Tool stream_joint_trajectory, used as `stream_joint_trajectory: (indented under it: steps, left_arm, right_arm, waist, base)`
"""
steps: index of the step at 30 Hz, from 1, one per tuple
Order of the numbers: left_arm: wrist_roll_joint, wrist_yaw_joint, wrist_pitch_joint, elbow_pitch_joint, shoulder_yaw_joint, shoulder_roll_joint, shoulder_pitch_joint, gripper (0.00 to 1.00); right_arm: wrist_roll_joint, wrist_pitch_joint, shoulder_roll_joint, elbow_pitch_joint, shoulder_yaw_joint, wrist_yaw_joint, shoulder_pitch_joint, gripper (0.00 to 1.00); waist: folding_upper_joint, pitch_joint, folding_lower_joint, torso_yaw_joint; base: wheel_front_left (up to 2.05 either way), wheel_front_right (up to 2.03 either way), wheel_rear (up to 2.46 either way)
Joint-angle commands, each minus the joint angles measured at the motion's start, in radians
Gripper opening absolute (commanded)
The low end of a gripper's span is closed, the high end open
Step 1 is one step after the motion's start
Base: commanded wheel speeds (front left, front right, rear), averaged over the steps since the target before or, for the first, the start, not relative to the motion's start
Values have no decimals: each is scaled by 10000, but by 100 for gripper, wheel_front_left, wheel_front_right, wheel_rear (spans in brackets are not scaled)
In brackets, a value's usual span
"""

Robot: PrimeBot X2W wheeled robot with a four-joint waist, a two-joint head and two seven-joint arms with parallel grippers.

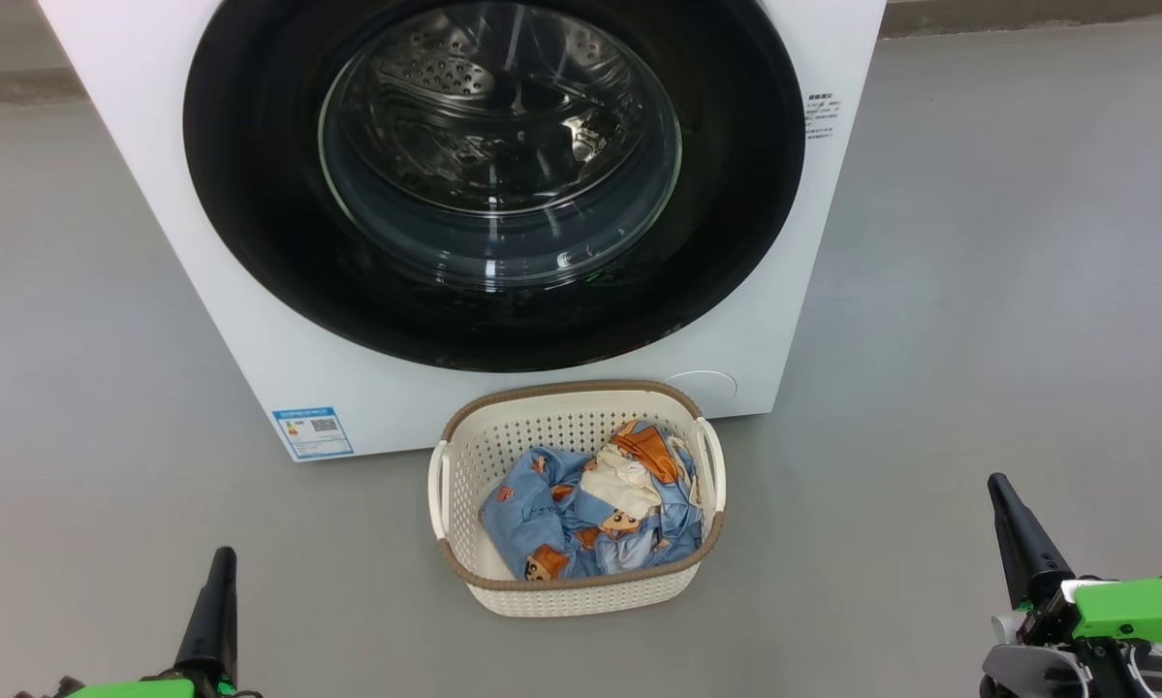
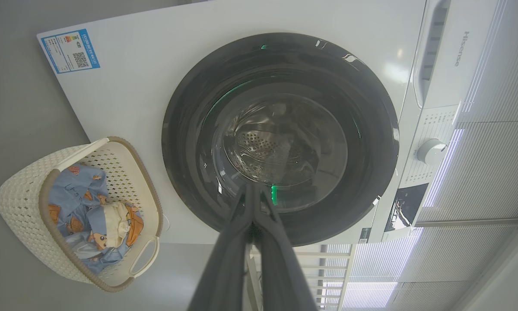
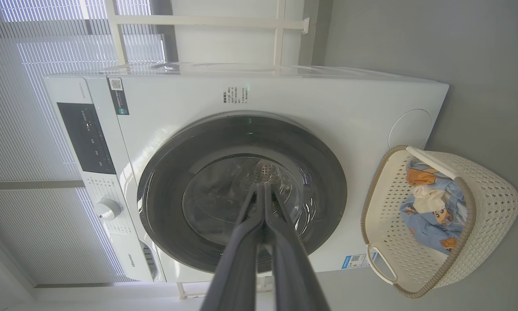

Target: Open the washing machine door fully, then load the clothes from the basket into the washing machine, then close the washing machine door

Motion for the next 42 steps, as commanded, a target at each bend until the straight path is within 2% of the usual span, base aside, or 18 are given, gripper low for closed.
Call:
stream_joint_trajectory:
  steps: [1, 42]
  left_arm:
    - [-71, -67, 66, -308, 328, 80, -433, 0]
    - [-74, -67, 63, -309, 324, 79, -432, 0]
  right_arm:
    - [-43, 51, -101, -247, 181, 48, -525, 0]
    - [-41, 49, -101, -247, 183, 48, -525, 0]
  waist:
    - [-1, 0, 0, 0]
    - [-1, 0, 0, 0]
  base:
    - [0, 0, 0]
    - [0, 0, 0]
